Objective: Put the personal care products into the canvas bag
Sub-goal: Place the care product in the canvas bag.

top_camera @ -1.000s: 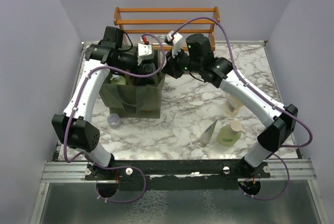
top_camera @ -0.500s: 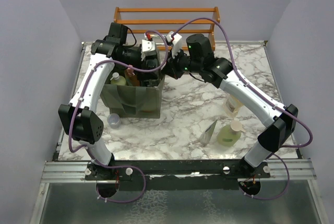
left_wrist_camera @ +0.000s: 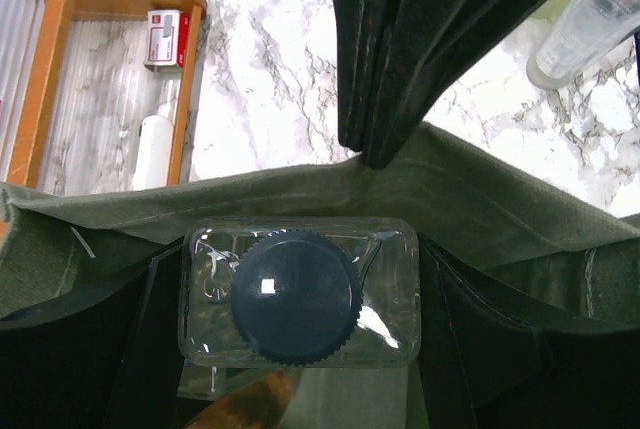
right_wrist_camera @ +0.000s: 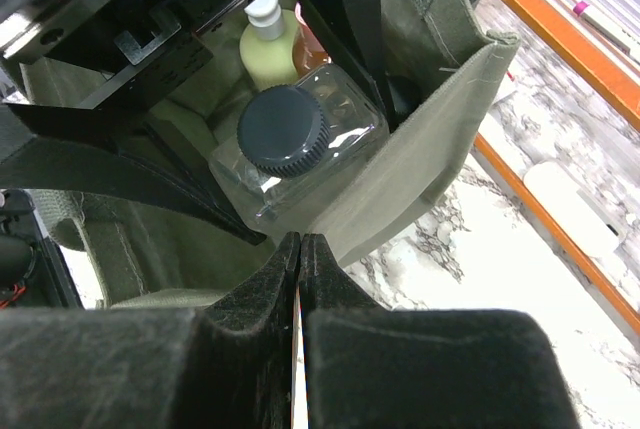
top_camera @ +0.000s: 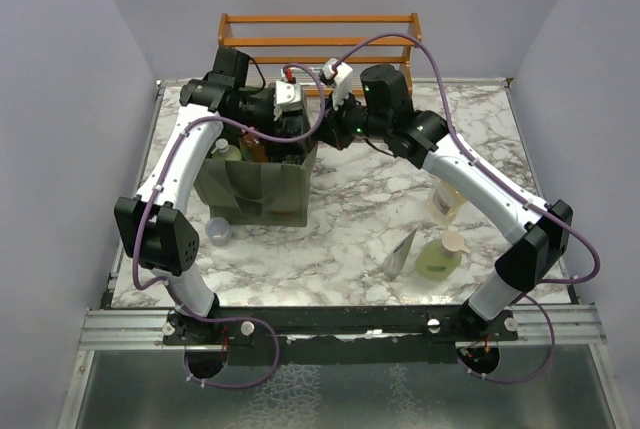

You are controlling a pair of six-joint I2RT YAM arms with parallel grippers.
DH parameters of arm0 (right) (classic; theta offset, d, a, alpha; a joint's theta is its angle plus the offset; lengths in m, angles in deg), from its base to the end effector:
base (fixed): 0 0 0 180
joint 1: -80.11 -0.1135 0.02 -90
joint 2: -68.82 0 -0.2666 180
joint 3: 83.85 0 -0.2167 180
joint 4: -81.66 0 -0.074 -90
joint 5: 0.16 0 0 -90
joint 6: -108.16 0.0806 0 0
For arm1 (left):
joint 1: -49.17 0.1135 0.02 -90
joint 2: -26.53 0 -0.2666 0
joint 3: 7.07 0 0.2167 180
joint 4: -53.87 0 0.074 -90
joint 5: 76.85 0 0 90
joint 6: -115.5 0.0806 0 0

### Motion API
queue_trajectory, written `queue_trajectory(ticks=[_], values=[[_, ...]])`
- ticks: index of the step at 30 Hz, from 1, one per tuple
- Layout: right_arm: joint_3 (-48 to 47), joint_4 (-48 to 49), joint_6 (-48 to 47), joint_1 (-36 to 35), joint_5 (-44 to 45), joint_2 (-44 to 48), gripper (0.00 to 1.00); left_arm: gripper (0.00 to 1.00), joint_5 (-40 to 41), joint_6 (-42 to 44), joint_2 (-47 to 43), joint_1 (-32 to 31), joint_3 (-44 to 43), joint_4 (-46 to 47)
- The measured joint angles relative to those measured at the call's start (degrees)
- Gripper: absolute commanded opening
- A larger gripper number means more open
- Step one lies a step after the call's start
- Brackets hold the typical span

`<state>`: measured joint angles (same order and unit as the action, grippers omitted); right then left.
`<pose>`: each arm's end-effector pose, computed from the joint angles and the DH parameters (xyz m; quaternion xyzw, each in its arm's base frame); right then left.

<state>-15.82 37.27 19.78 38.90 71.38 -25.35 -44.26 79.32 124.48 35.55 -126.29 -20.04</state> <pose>0.2692 0.2697 0.3783 -0.3637 0.7616 0.3164 0.4331 0.3048 -0.1437 0.3628 0.5892 0.6057 -0.3307 0.4202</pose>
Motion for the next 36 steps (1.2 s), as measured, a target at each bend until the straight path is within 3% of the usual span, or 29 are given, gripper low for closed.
queue_trajectory(ticks=[21,36], values=[[2.84,2.40,1.62,1.70,-3.56,1.03,0.01,0.00,0.28,1.62,2.36,0.00,5.53,2.14],[3.52,2.58,1.79,2.47,-4.63,1.07,0.01,0.07,0.15,5.25,4.13,0.00,8.11,4.17]])
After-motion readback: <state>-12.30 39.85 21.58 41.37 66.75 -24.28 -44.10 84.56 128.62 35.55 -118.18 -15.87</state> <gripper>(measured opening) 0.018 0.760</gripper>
